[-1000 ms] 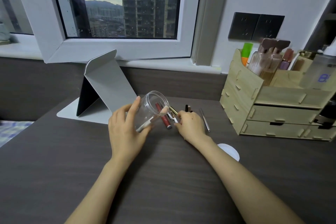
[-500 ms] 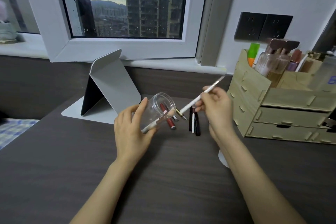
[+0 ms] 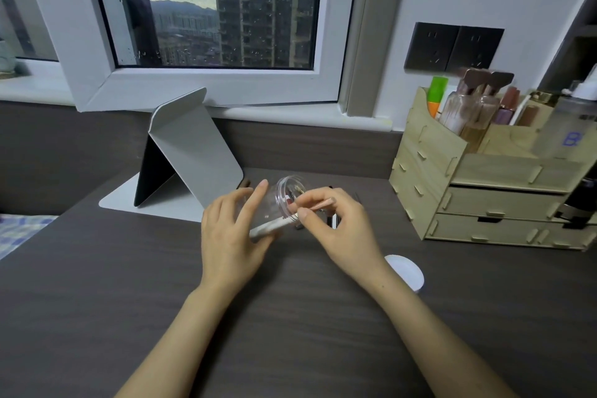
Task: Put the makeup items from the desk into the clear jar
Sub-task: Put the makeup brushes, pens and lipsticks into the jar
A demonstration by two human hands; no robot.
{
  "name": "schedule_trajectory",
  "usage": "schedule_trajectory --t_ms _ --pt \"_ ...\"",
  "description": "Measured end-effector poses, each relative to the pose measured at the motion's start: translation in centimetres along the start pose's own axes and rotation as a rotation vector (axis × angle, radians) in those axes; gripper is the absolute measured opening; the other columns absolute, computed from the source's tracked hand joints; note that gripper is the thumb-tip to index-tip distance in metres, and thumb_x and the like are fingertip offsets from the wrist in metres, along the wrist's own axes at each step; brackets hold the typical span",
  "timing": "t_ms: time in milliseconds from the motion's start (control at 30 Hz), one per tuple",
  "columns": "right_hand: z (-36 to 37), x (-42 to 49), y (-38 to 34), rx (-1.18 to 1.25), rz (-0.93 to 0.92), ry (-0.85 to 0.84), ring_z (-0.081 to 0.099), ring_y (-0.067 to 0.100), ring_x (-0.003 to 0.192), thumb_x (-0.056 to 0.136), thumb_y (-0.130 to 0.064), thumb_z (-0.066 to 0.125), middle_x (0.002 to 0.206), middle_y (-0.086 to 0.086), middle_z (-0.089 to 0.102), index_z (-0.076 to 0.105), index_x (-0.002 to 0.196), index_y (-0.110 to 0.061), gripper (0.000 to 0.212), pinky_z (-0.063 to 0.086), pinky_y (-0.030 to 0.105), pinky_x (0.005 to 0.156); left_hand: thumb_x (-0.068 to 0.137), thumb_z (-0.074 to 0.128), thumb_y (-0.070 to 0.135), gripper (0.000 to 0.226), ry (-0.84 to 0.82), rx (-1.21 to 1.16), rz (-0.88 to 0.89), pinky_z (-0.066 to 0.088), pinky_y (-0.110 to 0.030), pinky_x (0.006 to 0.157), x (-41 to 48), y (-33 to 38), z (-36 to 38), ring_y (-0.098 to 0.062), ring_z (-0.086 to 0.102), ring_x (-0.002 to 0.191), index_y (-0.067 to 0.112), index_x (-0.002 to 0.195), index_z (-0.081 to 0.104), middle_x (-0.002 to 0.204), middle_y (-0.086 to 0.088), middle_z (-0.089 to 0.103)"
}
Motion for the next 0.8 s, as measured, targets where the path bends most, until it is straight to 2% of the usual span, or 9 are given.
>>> schedule_trajectory --t_ms 100,167,233,300,400,533,633,800 --pt "-0.9 0.3 0.7 0.369 0.079 -0.021 0.064 0.010 0.080 0.080 -0.015 0.061 0.087 0.002 0.073 0.067 0.088 -0.016 0.010 0.048 0.017 0.071 0.074 0.062 0.043 0.065 0.006 -0.002 0.000 0.038 -0.037 0.084 0.0 0.0 0.0 -0.024 0.050 0.097 0.022 0.133 0.044 0.109 -0.010 0.059" --pt "-2.8 1.2 3.2 0.482 0.195 0.132 0.063 0.003 0.071 0.084 -0.011 0.059 0.077 -0.001 0.071 0.065 0.083 -0.013 0.007 0.046 0.014 0.066 0.073 0.062 0.041 0.066 0.014 -0.002 -0.009 0.038 -0.037 0.084 0.1 -0.3 0.0 -0.024 0.049 0.097 0.021 0.133 0.044 0.109 -0.010 0.059" --pt "-4.7 1.9 7.3 0.349 0.349 0.303 0.058 -0.002 0.059 0.088 -0.009 0.056 0.071 -0.001 0.068 0.064 0.074 -0.017 0.018 0.042 0.018 0.063 0.071 0.063 0.039 0.068 0.020 -0.004 -0.034 0.038 -0.038 0.084 0.1 -0.7 -0.1 -0.023 0.049 0.096 0.021 0.133 0.043 0.107 -0.011 0.059" --pt "-5.4 2.6 10.4 0.038 0.437 0.325 0.058 0.004 0.059 0.087 -0.012 0.056 0.072 0.003 0.069 0.065 0.070 -0.018 0.020 0.043 0.025 0.062 0.070 0.061 0.037 0.068 0.018 -0.005 -0.057 0.039 -0.038 0.083 0.2 -0.9 0.0 -0.023 0.049 0.095 0.022 0.133 0.042 0.106 -0.012 0.060" --pt "-3.7 3.8 12.8 -0.432 0.461 0.128 0.065 0.023 0.081 0.083 -0.015 0.057 0.087 0.008 0.074 0.072 0.079 -0.013 0.015 0.048 0.030 0.071 0.069 0.060 0.036 0.069 0.009 -0.005 -0.059 0.039 -0.039 0.082 0.3 -1.0 0.1 -0.024 0.049 0.095 0.023 0.134 0.041 0.105 -0.013 0.060" --pt "-1.1 5.0 13.3 -0.848 0.458 -0.088 0.061 0.033 0.101 0.085 -0.024 0.057 0.092 0.015 0.066 0.068 0.084 -0.014 0.015 0.043 0.031 0.070 0.067 0.068 0.033 0.073 0.013 0.008 -0.035 0.038 -0.037 0.083 0.2 -0.9 0.2 -0.023 0.049 0.096 0.022 0.134 0.041 0.106 -0.012 0.060" --pt "-0.6 5.7 13.9 -0.965 0.522 -0.145 0.055 0.034 0.114 0.087 -0.019 0.052 0.121 0.017 0.060 0.061 0.112 -0.004 0.030 0.046 0.033 0.085 0.063 0.075 0.029 0.079 0.016 0.015 -0.036 0.038 -0.038 0.082 0.1 -0.9 0.2 -0.022 0.048 0.097 0.022 0.134 0.042 0.107 -0.012 0.060" --pt "-0.5 6.1 15.1 -0.951 0.648 -0.224 0.055 0.031 0.118 0.086 -0.017 0.053 0.129 0.015 0.056 0.056 0.118 -0.006 0.035 0.047 0.032 0.088 0.063 0.075 0.029 0.078 0.011 0.010 -0.033 0.036 -0.035 0.083 0.2 -0.9 0.3 -0.022 0.048 0.096 0.022 0.134 0.043 0.109 -0.010 0.060"
Point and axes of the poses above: each hand's wrist, its own x-axis towards the middle knuckle, its own z-axis out of the palm, y = z × x, the point moved 8 cm from there along x, towards the middle knuckle
